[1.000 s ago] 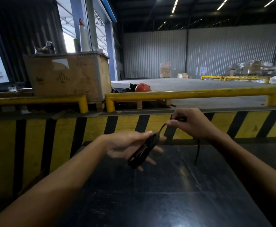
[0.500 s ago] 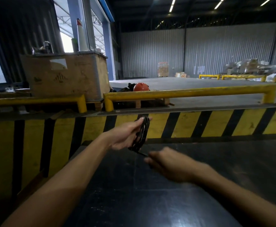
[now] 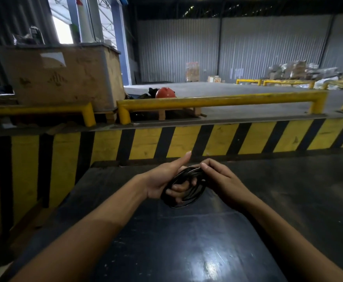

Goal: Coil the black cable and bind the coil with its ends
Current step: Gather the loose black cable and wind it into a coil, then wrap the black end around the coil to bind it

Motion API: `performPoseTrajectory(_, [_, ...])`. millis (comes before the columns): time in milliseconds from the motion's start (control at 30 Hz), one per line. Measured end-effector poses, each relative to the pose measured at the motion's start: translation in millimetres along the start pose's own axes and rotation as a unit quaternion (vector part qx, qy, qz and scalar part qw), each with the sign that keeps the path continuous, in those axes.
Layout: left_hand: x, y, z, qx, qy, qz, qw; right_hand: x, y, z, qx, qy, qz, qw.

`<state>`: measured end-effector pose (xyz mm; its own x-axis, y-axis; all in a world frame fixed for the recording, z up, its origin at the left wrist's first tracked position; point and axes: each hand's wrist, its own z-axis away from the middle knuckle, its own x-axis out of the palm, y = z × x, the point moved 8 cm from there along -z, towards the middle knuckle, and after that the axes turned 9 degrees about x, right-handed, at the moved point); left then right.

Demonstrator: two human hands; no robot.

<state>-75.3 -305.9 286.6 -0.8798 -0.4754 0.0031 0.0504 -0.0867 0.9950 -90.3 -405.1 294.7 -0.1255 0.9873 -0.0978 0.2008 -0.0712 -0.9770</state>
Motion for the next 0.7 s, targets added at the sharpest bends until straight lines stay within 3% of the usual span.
performPoseTrajectory(200, [-5,-26,-11,-0.026,0.058,0.023,0.998,-3,40,14,0.085,0.078,-0.136,0.984])
performPoseTrajectory(367, [-19,-37,-19,0.056,0.204,-0.138,0.968,-2,69,31,0.129,0.166,-0.197,0.958])
performPoseTrajectory(500, [-15,-57,-24,0.115,0.208,-0.218,0.947,2,99,48,0.156,0.224,-0.222,0.936])
performPoseTrajectory(700, [-7,-126,-29,0.076,0.212,-0.246,0.943,16,175,93,0.264,0.265,-0.207,0.904])
